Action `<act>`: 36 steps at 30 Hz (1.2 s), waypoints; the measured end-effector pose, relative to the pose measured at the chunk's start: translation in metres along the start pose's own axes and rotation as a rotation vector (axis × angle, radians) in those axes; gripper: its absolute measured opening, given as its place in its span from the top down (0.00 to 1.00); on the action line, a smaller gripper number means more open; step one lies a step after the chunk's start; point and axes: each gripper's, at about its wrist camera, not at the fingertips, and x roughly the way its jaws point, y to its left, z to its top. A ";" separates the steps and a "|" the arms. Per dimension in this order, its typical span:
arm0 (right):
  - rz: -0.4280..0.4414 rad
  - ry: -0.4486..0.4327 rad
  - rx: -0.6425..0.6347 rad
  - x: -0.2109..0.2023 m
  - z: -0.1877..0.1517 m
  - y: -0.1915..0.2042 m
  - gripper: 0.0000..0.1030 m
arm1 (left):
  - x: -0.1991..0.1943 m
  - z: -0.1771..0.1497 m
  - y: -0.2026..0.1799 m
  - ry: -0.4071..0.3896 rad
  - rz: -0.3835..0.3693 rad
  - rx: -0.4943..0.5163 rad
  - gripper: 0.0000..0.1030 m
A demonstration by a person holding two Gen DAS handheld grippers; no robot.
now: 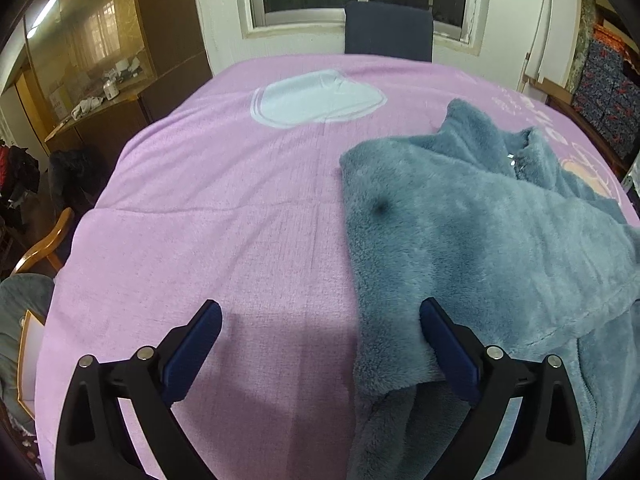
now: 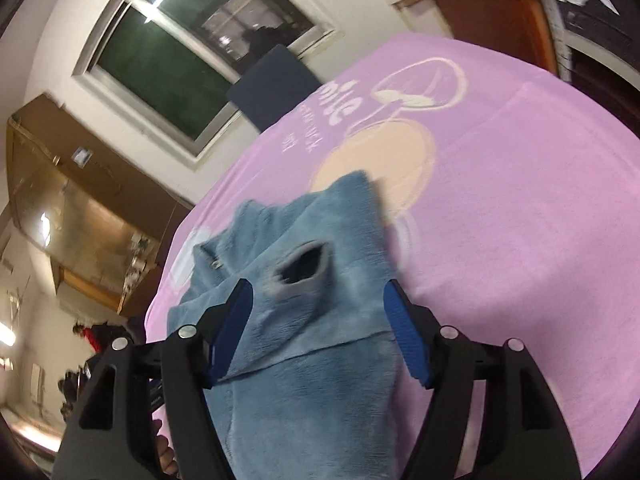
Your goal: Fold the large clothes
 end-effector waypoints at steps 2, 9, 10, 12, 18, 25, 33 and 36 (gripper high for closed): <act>-0.039 -0.029 -0.073 0.002 -0.003 0.016 0.44 | -0.007 0.000 -0.002 -0.040 0.000 0.004 0.03; -0.273 0.026 -0.330 0.041 -0.022 0.045 0.70 | 0.000 -0.002 -0.013 -0.020 0.022 0.062 0.03; -0.267 0.082 -0.269 0.052 -0.024 0.028 0.72 | 0.005 -0.003 -0.015 -0.002 0.020 0.068 0.03; -0.193 0.075 -0.208 0.045 -0.021 0.018 0.73 | 0.004 -0.002 -0.014 -0.005 0.012 0.065 0.03; -0.202 -0.027 -0.291 0.025 -0.014 0.051 0.69 | -0.015 0.002 -0.011 -0.063 0.018 0.026 0.03; -0.194 -0.005 -0.385 0.059 -0.004 0.086 0.63 | -0.018 0.025 -0.073 -0.059 -0.083 0.092 0.03; -0.226 -0.053 -0.284 0.048 0.001 0.054 0.53 | 0.013 0.018 -0.089 -0.024 -0.114 0.119 0.03; -0.145 -0.176 -0.278 0.010 0.009 0.061 0.52 | 0.004 0.019 -0.086 -0.057 -0.114 0.104 0.03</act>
